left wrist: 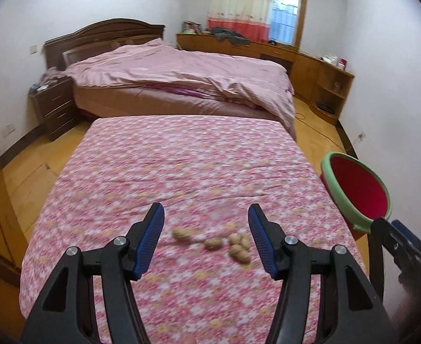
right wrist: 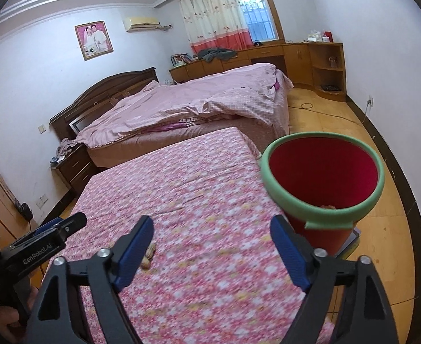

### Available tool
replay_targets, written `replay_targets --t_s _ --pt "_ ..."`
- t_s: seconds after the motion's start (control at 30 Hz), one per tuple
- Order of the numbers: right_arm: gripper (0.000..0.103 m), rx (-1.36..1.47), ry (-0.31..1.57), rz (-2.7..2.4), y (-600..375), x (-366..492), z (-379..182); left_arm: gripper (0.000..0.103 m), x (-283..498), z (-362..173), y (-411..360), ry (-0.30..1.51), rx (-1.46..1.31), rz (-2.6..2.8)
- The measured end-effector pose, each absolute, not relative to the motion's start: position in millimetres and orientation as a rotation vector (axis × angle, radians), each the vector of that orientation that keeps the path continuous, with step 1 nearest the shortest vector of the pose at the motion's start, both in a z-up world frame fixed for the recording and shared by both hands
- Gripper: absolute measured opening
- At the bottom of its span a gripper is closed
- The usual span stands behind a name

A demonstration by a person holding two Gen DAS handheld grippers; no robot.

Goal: Collect trash

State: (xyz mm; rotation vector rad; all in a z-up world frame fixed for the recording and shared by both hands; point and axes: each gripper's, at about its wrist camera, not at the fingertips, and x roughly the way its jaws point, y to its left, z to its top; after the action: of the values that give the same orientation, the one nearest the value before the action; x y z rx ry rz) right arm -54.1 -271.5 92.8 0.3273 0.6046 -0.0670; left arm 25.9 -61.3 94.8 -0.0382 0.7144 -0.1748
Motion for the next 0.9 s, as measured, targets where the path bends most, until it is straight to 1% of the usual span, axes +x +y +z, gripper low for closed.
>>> replay_targets --t_s 0.3,0.57,0.9 --pt "0.087 0.274 0.611 -0.061 -240 -64 85 0.061 5 84 -39 0.704 -0.055 -0.137" --pt "0.088 0.230 0.582 -0.077 -226 -75 84 0.061 -16 87 -32 0.632 -0.031 -0.069" --pt "0.088 0.242 0.566 -0.074 -222 -86 86 0.061 -25 92 -26 0.616 -0.035 -0.044"
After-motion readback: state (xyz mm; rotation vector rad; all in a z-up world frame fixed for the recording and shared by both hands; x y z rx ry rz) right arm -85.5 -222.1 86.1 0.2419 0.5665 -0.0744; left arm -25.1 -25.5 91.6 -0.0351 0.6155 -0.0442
